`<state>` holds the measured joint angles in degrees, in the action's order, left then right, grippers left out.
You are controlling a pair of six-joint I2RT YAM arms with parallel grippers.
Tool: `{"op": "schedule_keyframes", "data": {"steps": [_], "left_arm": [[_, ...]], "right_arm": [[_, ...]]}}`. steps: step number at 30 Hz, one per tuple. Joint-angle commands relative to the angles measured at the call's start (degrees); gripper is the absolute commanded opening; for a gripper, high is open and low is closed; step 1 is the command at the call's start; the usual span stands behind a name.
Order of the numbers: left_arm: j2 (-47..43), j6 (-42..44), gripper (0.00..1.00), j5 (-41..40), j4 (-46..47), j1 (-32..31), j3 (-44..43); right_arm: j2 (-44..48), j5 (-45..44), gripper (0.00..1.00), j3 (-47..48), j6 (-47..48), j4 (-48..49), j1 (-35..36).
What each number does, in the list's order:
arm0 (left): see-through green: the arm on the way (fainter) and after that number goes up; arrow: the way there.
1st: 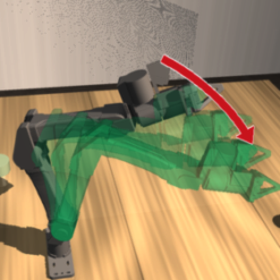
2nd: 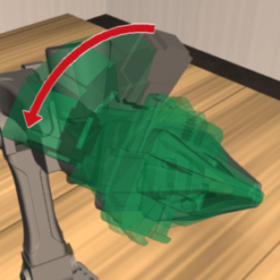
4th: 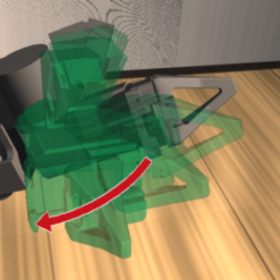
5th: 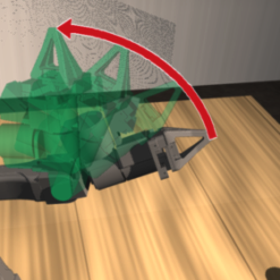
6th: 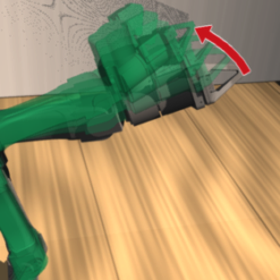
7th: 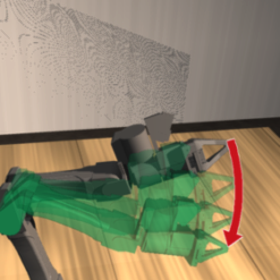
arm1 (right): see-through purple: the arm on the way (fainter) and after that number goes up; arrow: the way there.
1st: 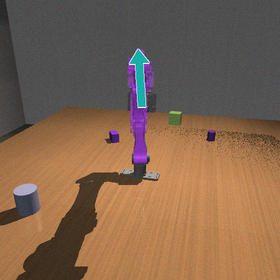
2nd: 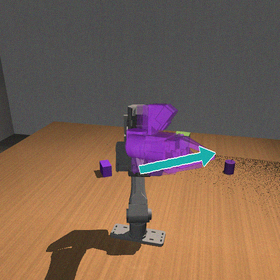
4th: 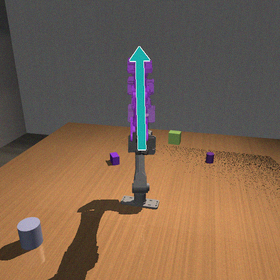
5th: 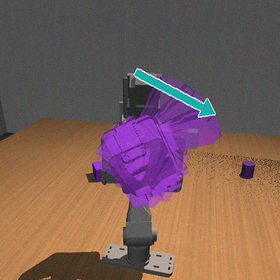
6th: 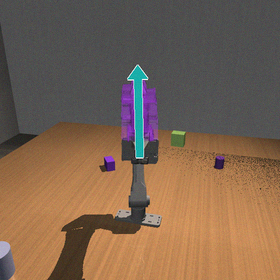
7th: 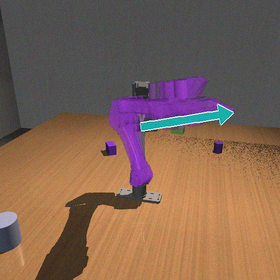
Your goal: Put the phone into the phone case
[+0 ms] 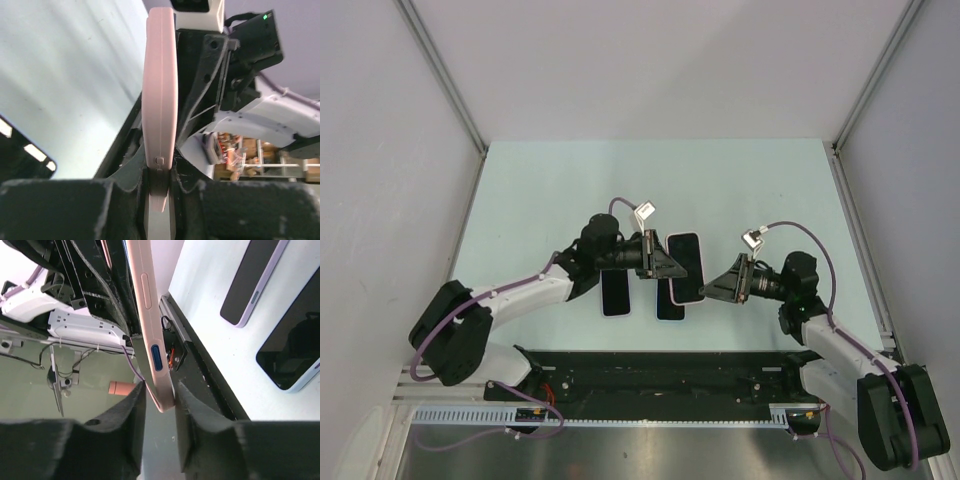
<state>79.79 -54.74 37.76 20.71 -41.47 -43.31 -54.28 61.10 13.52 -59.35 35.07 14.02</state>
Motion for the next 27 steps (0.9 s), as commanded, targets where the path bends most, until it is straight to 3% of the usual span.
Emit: {"op": "schedule_keyframes", "data": {"steps": [1,2,3,6,16,23,26,27], "left_arm": [[-0.7,7.2,0.0,1.5,-3.0,0.4,-1.2],[-0.9,7.3,0.0,2.6,-3.1,0.4,-1.2],[-1.2,7.4,0.0,3.5,-3.3,0.3,-1.1],[-2.4,8.1,0.0,7.9,-3.7,0.2,-1.0],[-4.0,10.3,0.0,14.8,-3.7,-3.8,-1.3],[-2.1,10.4,0.0,13.9,-5.7,-3.9,-1.3],[0.1,13.4,0.0,8.1,-14.9,-3.8,-3.8],[0.8,15.1,0.0,6.5,-17.5,-3.8,-4.6]], "right_arm": [[2.8,-1.8,0.39,4.8,1.6,-2.9,-0.5],[3.6,-2.8,0.45,5.7,6.0,-5.5,-0.5],[4.6,-3.5,0.58,6.3,7.5,-9.5,-0.5],[6.8,-5.5,0.71,8.3,11.2,-12.0,-0.5],[-1.9,-3.1,0.75,12.1,8.1,-3.0,-0.4],[-3.1,-1.1,0.54,12.6,7.8,-0.6,0.6],[-2.1,-1.9,0.3,12.6,7.8,-0.5,0.4],[-1.7,-2.2,0.14,12.6,7.8,-0.4,0.5]]}}
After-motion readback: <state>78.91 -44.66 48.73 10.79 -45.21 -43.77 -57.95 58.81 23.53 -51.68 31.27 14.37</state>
